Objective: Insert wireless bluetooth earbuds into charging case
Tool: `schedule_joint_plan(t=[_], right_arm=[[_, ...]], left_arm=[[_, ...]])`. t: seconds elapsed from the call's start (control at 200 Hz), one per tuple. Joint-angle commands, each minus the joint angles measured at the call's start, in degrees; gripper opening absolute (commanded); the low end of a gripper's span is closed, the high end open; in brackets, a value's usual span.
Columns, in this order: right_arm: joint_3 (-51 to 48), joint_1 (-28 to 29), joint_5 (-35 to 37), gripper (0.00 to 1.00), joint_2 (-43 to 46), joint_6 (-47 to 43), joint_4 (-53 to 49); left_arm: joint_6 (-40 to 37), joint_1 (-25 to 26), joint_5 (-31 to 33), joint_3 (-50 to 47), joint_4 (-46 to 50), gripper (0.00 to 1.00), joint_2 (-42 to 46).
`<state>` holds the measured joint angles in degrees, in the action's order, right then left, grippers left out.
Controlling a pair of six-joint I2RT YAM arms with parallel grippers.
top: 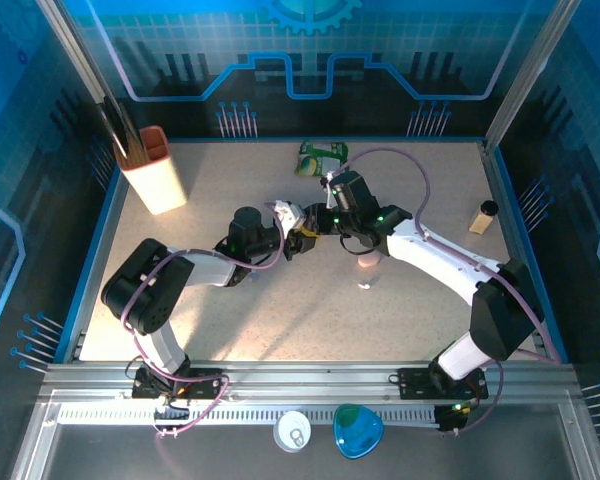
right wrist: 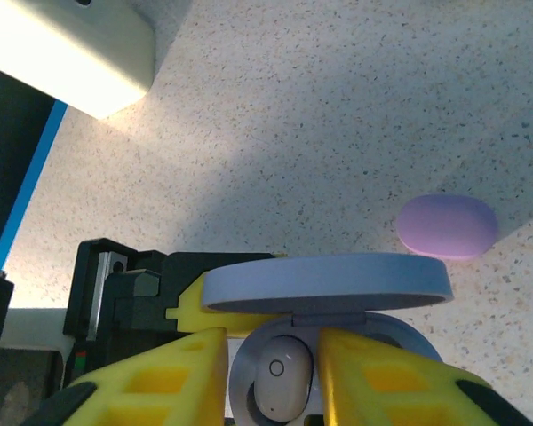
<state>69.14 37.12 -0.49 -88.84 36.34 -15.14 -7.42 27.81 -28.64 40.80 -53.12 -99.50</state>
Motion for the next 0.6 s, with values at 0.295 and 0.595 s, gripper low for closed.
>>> schedule_joint_plan(t=[0.295, 0.595], right_arm=[[-11.7, -1.7, 4.9, 0.48, 14.8, -1.6, 8.4], [-16.3, -5.3, -3.9, 0.49, 8.2, 2.4, 13.2]], left_arm=[[4.2, -5.5, -0.9, -0.8, -2.0, 0.27, 4.0], [9.9, -13.4, -0.6, -6.2, -5.5, 0.27, 13.2]])
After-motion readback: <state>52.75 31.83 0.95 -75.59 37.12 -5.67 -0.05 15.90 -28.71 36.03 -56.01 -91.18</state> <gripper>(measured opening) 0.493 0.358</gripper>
